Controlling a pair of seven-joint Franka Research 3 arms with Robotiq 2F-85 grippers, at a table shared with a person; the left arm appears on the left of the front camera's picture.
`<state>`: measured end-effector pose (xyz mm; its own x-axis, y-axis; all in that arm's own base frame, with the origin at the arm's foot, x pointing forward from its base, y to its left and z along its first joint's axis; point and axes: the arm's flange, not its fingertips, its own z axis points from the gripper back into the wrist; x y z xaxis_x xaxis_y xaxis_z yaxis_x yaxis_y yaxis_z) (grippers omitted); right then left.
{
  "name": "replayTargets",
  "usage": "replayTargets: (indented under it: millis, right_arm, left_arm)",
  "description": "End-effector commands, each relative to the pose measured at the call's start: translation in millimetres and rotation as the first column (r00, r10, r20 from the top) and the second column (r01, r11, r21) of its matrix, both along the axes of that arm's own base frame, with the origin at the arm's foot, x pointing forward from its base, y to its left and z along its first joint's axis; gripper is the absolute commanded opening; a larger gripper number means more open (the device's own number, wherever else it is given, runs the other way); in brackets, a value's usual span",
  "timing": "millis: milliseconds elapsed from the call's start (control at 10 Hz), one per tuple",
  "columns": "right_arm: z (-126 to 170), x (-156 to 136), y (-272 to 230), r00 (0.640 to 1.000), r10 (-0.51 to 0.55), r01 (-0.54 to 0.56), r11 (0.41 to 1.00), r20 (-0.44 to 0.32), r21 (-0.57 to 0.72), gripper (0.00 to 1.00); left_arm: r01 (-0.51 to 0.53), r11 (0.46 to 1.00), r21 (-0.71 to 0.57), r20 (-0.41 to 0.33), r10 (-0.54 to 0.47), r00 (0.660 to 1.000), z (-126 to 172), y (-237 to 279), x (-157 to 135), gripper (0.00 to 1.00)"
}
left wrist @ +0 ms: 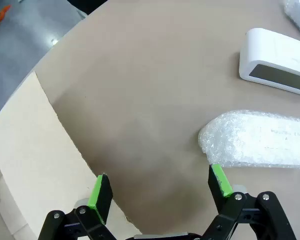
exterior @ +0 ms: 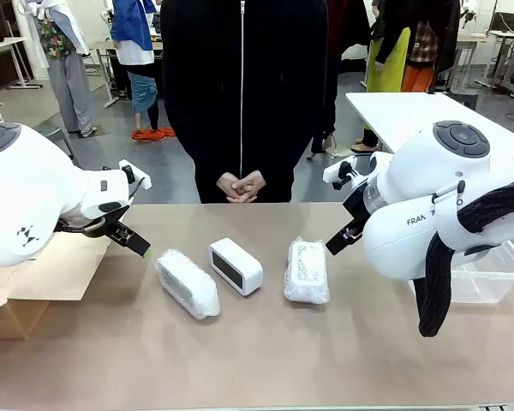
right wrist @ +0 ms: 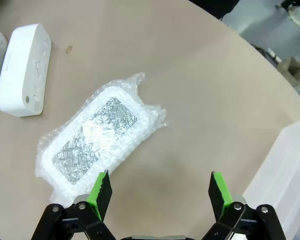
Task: Separate and place wrapped and unwrapped clocks.
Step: Pick up the Digital clock indicated by the person.
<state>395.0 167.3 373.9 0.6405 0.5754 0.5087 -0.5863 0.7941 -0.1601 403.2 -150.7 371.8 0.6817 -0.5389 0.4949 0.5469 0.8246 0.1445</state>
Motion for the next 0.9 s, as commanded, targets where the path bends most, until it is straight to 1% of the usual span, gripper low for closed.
replayTargets:
  millis: [0, 800]
  right_arm:
    - [0.0, 0.0, 0.0, 1.0, 0.0, 0.0, 1.0, 0.0, 0.0, 1.0]
    - [0.0, 0.0, 0.0, 1.0, 0.0, 0.0, 1.0, 0.0, 0.0, 1.0]
  left_arm:
    - [0.0, 1.0, 0.0, 0.0, 0.0, 1.0, 0.0, -0.1, -0.1, 1.0]
    - [0.0, 1.0, 0.0, 0.0, 0.0, 1.0, 0.0, -0.1, -0.1, 1.0]
